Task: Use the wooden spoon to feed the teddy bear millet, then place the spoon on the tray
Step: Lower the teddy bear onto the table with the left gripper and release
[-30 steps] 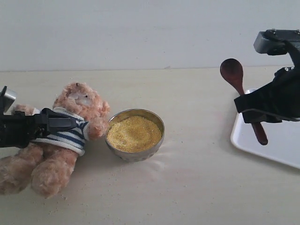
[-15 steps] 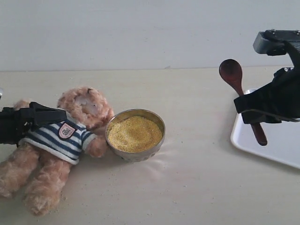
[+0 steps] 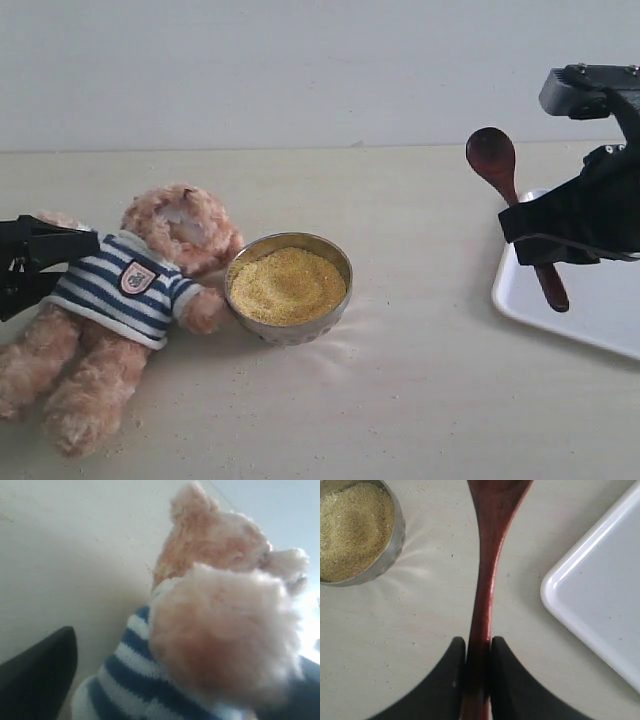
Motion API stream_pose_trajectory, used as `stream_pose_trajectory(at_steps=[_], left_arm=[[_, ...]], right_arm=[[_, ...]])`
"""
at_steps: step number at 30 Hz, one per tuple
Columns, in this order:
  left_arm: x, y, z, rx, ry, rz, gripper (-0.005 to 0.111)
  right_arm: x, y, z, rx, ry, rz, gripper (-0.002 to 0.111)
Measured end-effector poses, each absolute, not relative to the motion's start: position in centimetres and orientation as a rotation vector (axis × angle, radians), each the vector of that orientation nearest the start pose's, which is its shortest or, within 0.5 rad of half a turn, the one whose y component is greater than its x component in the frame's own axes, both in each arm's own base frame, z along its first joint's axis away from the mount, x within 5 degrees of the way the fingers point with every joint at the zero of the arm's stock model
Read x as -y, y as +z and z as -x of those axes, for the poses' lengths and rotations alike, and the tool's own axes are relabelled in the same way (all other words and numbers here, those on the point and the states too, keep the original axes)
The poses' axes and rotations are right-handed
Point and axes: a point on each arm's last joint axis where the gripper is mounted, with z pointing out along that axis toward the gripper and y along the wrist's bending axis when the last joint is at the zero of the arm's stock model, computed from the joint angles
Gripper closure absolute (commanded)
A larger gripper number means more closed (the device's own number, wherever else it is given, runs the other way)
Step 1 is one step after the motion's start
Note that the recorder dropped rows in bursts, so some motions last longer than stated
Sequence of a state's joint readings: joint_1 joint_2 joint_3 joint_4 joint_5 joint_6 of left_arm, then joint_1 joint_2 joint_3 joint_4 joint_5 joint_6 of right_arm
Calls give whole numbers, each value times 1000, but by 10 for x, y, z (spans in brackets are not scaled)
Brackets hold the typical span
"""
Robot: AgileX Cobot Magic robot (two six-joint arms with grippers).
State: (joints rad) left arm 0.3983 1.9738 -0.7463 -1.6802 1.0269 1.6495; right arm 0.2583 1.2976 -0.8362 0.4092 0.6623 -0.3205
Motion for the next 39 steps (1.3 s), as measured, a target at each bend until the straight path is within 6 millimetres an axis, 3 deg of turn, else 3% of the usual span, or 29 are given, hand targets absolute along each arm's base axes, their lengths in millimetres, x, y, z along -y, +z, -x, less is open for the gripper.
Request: stream_pose_trajectory(at_steps=[3, 7, 12, 19, 31, 35, 39], left_arm=[[-49, 110, -304, -2214, -1116, 214, 73], [-52, 110, -301, -2219, -1124, 205, 82], [-55, 114, -297, -2182, -1187, 179, 69], [-51, 121, -297, -2111, -1281, 153, 32], [-50, 119, -291, -2169, -1331, 155, 29], [-63, 119, -288, -2166, -1335, 240, 42], [-82, 119, -283, -2142, -1315, 345, 67]], right_arm=[[-86, 260, -236, -2541, 418, 414, 109], [-86, 260, -236, -2541, 418, 414, 109], [-86, 260, -236, -2541, 421, 412, 109], [-86, 260, -236, -2541, 432, 405, 109], [-87, 260, -235, -2549, 437, 428, 109], [-87, 260, -235, -2552, 439, 429, 109], [-87, 260, -235, -2552, 439, 429, 109]])
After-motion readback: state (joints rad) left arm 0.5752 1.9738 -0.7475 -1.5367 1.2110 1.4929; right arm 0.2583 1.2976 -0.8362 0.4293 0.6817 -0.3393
